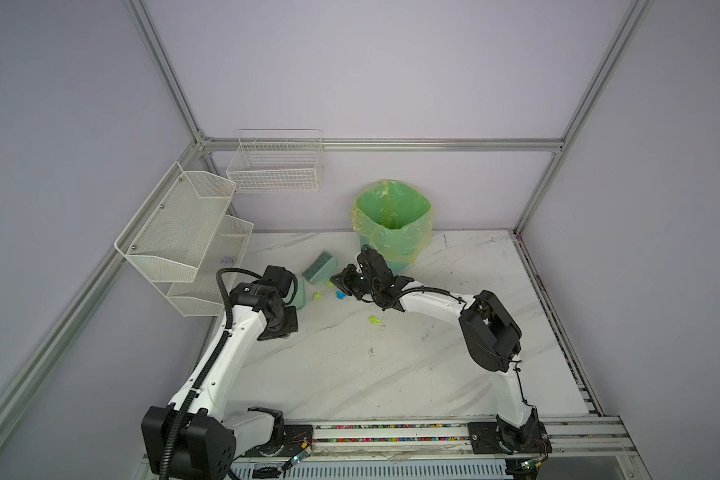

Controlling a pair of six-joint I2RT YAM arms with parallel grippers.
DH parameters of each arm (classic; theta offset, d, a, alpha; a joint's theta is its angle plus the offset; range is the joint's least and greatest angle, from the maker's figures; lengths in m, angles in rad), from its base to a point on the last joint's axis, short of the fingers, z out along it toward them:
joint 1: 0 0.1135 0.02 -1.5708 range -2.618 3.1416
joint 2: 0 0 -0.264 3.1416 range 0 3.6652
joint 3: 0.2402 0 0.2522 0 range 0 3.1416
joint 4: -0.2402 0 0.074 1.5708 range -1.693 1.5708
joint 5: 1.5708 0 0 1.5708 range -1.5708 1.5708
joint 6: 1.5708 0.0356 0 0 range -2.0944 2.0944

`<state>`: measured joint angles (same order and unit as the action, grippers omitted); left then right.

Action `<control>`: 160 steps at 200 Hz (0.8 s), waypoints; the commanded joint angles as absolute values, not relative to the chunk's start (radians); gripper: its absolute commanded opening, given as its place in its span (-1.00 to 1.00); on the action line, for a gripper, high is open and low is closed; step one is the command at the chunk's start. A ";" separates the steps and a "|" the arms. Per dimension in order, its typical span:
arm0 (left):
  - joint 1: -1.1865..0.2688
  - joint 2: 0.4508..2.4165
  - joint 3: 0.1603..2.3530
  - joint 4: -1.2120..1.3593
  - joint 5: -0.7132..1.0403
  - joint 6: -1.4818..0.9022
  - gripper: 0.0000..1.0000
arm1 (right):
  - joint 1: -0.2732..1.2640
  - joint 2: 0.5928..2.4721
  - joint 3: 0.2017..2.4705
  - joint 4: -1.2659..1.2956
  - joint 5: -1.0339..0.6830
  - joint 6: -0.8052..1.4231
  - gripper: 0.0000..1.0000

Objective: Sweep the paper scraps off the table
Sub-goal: 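Sweep the remaining lime and blue scraps toward the dustpan with the right gripper's brush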

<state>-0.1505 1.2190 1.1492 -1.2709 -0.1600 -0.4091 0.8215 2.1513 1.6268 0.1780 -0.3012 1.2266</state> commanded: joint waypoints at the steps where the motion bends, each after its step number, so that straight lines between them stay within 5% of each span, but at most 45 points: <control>1: -0.140 1.196 1.171 -1.250 -0.148 -0.377 -1.00 | 0.830 2.208 1.693 0.234 -0.321 1.317 -1.00; 160: -0.139 1.216 1.159 -1.215 -0.092 -0.342 -1.00 | 0.823 2.035 1.378 0.219 -0.370 1.281 -1.00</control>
<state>-0.1448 1.2190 1.1492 -1.2377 -0.1093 -0.3695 0.8249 2.1056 1.4292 0.2207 -0.3531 1.2903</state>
